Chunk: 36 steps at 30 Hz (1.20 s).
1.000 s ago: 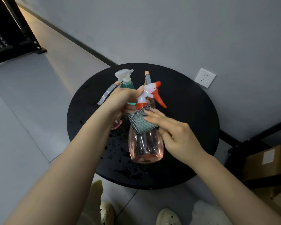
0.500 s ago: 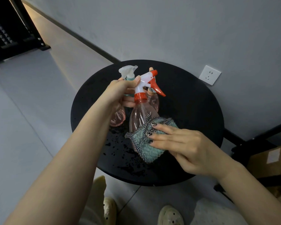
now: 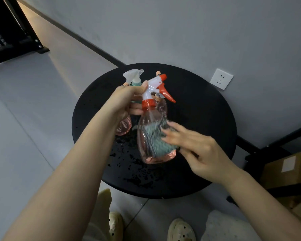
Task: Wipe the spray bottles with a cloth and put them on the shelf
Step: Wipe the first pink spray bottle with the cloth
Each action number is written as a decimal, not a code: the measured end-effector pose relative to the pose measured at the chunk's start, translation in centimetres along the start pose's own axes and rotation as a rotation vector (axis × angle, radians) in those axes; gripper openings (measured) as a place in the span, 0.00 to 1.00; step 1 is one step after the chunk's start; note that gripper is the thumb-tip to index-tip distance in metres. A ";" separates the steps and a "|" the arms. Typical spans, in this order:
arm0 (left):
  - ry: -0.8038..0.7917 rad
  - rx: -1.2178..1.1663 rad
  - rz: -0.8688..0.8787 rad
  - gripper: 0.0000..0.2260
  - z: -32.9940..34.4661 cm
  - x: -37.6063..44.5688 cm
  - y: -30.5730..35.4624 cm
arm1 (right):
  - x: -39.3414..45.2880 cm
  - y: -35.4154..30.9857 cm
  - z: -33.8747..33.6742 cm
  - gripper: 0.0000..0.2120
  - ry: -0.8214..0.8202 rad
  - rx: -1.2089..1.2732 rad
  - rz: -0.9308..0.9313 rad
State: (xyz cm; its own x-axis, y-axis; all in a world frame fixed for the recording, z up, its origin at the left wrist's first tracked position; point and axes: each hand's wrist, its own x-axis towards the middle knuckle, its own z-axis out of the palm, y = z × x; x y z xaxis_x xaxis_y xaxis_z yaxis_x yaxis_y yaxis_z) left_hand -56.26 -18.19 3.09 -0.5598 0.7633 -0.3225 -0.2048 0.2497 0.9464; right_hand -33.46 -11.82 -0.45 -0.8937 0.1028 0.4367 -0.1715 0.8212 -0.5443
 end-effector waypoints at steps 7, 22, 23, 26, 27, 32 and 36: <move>-0.004 -0.030 0.009 0.15 -1.2 -0.1 0.7 | -1.4 0.0 0.5 0.19 -0.126 -0.270 -0.238; -0.064 -0.033 0.010 0.09 0.9 -0.3 -0.1 | 1.6 0.6 0.6 0.26 0.134 0.101 0.181; -0.057 -0.030 0.006 0.12 0.8 -0.3 -0.1 | 1.1 0.5 0.4 0.25 0.116 0.069 0.122; -0.046 -0.042 -0.011 0.11 0.1 -0.3 0.4 | -0.5 0.2 0.0 0.22 0.016 -0.079 -0.077; -0.036 -0.052 -0.017 0.11 -0.2 -0.2 0.5 | -1.0 0.1 0.2 0.22 -0.028 -0.130 -0.130; -0.025 -0.016 -0.025 0.11 -1.3 0.1 0.6 | -1.4 -0.1 1.1 0.15 -0.127 -0.321 -0.294; -0.053 0.034 0.004 0.10 -0.5 0.0 0.2 | 0.2 -0.1 1.1 0.20 -0.057 -0.366 -0.212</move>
State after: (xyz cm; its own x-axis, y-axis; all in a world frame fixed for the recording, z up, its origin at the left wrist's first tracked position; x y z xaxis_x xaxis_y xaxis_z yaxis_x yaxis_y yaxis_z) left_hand -56.71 -18.48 3.29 -0.5165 0.7947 -0.3187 -0.1746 0.2666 0.9479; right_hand -34.07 -12.54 -1.12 -0.8779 -0.1122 0.4655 -0.2044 0.9669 -0.1525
